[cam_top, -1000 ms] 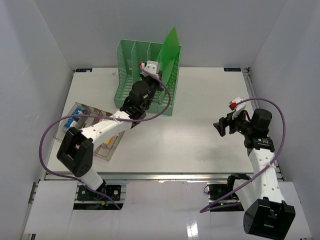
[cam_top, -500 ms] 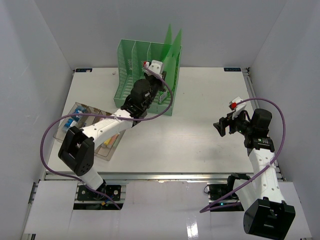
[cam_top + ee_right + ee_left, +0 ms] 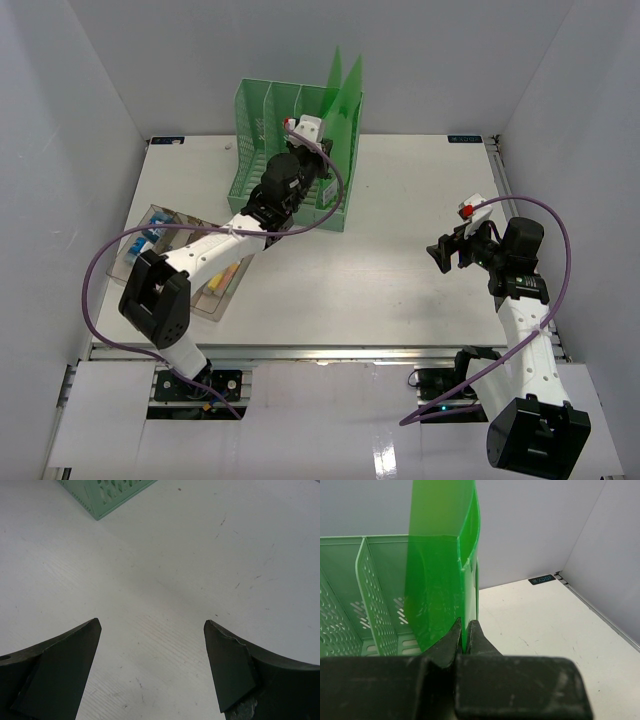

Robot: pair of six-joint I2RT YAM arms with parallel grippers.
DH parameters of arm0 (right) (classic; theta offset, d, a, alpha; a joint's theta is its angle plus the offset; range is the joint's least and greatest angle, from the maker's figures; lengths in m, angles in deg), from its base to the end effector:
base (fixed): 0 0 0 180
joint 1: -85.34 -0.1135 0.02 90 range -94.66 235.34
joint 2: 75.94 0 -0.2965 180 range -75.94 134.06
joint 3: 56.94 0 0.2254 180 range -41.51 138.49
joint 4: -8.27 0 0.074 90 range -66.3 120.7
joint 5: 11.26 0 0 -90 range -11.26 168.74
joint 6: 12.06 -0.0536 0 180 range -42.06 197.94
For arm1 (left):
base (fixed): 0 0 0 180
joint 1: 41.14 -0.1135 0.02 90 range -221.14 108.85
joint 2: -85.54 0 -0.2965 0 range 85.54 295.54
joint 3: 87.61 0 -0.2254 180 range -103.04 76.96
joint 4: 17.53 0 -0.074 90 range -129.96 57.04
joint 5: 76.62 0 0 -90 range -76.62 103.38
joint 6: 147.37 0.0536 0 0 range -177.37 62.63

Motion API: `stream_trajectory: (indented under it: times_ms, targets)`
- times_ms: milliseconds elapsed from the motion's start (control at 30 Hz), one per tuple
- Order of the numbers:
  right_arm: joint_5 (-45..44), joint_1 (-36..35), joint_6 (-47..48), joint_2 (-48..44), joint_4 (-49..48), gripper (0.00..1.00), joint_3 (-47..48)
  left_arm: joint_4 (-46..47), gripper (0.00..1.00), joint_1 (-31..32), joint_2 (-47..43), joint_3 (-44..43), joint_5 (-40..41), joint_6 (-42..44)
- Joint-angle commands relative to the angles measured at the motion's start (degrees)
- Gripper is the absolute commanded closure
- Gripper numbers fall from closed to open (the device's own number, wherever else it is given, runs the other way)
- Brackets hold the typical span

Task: Organize the desk

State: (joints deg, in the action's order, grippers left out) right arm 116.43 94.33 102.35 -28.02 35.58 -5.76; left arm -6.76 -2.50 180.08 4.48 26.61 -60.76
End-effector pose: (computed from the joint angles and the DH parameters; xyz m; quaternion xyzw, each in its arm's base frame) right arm 0.1559 0.0085 0.2989 -0.2807 0.7632 0.1115 0.5712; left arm 0.3148 -0.2359 0.3922 0.1245 0.6703 -0.1876 0.7071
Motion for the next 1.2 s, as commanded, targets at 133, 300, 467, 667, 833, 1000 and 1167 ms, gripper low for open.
stream_trajectory:
  times_ms: [133,300,467,667,833,1000,1167]
  targets:
    - [0.5,0.2,-0.2,-0.5,-1.8,0.10,-0.5,-16.1,1.00,-0.8,5.0,3.5,-2.4,-3.0]
    - [0.7,0.3,-0.2,-0.5,-1.9,0.10,-0.6,-12.3,1.00,-0.8,1.8,8.4,-1.5,-3.1]
    - [0.9,0.3,-0.3,-0.5,-1.9,0.10,-0.6,-8.5,1.00,-0.7,-3.1,10.6,1.0,-1.1]
    - [0.8,0.3,-0.3,-0.4,-2.1,0.10,-0.8,-8.4,1.00,-0.5,-9.1,7.5,1.9,2.9]
    - [0.8,0.3,-0.3,-0.4,-2.1,0.10,-0.8,-11.5,1.00,-0.5,-13.3,4.0,0.3,2.5]
    - [1.0,0.3,-0.3,-0.4,-2.1,0.10,-0.8,-15.5,1.00,-0.5,-16.5,0.8,-0.4,1.7]
    - [1.1,0.3,-0.4,-0.4,-2.1,0.10,-0.8,-17.5,1.00,-0.5,-19.1,-1.8,0.0,1.9]
